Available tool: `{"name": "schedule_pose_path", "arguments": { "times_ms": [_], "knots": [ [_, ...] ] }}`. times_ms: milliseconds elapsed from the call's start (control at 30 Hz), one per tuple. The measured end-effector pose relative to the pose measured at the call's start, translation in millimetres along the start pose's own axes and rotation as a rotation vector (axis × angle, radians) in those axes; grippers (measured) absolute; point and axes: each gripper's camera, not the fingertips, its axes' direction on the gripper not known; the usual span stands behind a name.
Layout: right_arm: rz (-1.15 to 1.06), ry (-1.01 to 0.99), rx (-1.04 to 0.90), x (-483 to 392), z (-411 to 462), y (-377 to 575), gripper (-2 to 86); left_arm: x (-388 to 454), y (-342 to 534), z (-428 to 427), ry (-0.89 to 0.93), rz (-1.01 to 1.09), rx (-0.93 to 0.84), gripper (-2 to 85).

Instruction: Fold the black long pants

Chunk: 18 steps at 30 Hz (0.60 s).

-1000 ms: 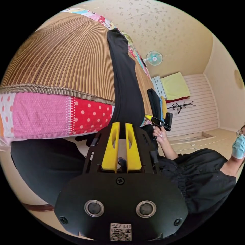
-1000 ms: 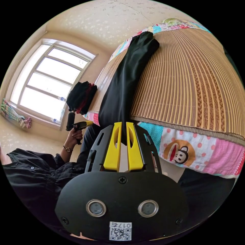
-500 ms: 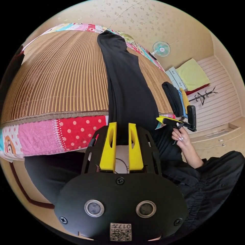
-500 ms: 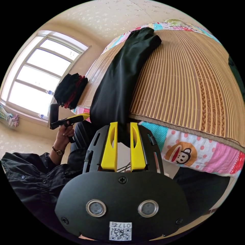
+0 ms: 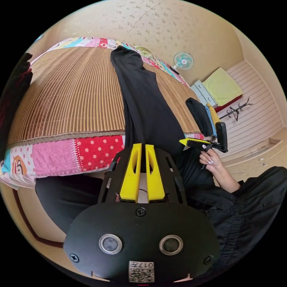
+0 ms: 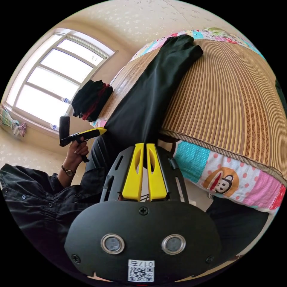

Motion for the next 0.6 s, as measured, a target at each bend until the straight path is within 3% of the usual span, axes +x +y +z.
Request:
{"name": "schedule_pose_path", "arguments": {
  "times_ms": [100, 267, 367, 533, 600],
  "knots": [
    [0.028, 0.068, -0.052, 2, 12, -1, 3.8, -15, 4, 1, -0.022, -0.06, 0.011, 3.4],
    [0.049, -0.018, 0.089, 15, -10, -4, 7.2, -32, -8, -15, 0.069, -0.062, 0.146, 6.4],
    [0.057, -0.006, 0.029, 24, 2, -16, 7.7, -43, -25, 15, 0.049, -0.071, 0.008, 8.5],
    [0.015, 0.029, -0.008, 15, 14, 0, 4.7, -43, -8, 26, 0.089, -0.07, -0.023, 4.4],
    [0.012, 0.045, -0.064, 16, 20, 24, 4.2, -38, 7, 37, 0.053, -0.07, -0.162, 4.2]
  ]
}}
